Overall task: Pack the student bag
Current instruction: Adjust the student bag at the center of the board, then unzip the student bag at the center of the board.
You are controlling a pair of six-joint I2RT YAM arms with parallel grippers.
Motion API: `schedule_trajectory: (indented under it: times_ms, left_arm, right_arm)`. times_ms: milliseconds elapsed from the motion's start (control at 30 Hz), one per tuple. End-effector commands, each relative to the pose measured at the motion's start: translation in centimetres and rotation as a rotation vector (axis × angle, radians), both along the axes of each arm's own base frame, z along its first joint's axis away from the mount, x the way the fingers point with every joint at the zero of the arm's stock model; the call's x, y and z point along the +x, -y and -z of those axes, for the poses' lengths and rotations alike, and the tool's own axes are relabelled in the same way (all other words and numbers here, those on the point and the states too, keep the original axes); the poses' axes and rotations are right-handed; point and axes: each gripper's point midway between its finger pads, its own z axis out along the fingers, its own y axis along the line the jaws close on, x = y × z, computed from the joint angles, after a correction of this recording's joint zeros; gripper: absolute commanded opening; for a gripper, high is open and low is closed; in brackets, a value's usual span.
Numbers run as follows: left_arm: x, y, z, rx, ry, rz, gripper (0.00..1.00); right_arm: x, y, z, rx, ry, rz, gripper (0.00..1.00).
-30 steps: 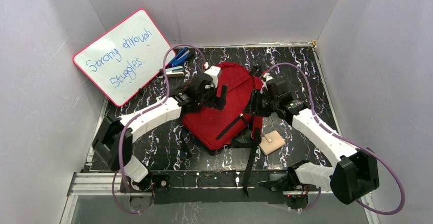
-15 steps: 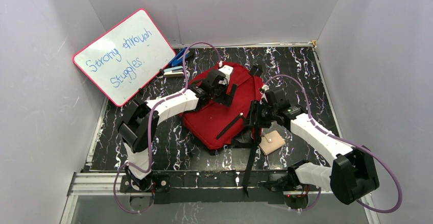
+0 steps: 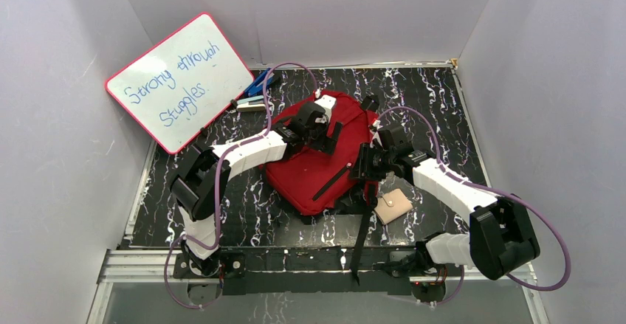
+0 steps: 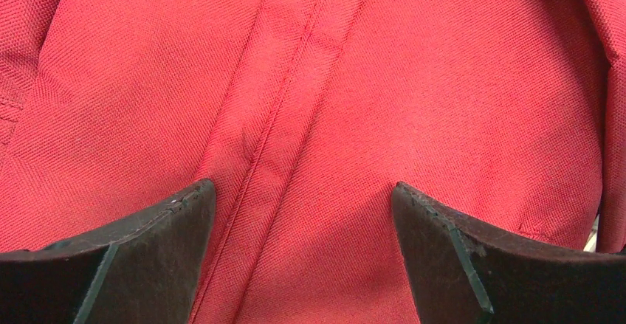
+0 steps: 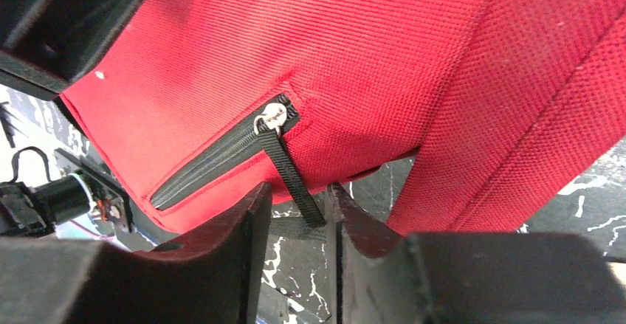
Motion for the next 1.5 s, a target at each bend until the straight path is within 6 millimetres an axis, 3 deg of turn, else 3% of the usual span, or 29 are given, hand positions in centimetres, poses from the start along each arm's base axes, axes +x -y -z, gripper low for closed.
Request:
schedule_trajectory:
  times_ms: [0, 100, 367, 767, 967, 1167, 1233, 1333, 1467]
  left_arm:
    - [-0.5, -1.4, 0.6, 0.034, -0.021, -0.026, 0.87]
    - [-0.4, -1.6, 0.9, 0.038, -0.026, -0.032, 0.87]
    - [-0.3, -1.5, 1.1, 0.031, -0.031, -0.039, 0.87]
    - [0.1, -2.3, 1.6, 0.029, -0.044, -0.063, 0.87]
    - [0.2, -2.6, 1.7, 0.027, -0.045, -0.068, 0.87]
    - [0.1, -2.5, 1.5, 0.016, -0.045, -0.068, 0.87]
    - [0.0, -2.6, 1.6, 0.018, -0.048, -0.067, 0.87]
    - [0.0, -2.6, 1.5, 0.017, -0.048, -0.067, 0.87]
    - [0.0, -2.5, 1.6, 0.015, -0.051, -0.066, 0.87]
  right_arm:
    - [1.2, -1.3, -2.1, 0.073, 0.076, -0.033, 0.37]
    - [1.1, -1.7, -2.8, 0.104, 0.106, -0.046, 0.35]
    - [1.3, -0.8, -3.4, 0.056, 0.177, -0.067, 0.0]
    - [0.4, 0.8, -4.5, -0.067, 0.143, -0.095, 0.0]
    - [0.6, 0.6, -5.5, -0.074, 0.16, -0.121, 0.0]
    - [0.7, 0.7, -4.3, -0.094, 0.115, -0.104, 0.19]
    - [0.9, 0.6, -4.3, -0.089, 0.121, -0.095, 0.21]
    - [1.0, 0.4, -4.4, -0.073, 0.132, -0.094, 0.17]
    - [1.0, 0.1, -4.3, -0.06, 0.13, -0.097, 0.02]
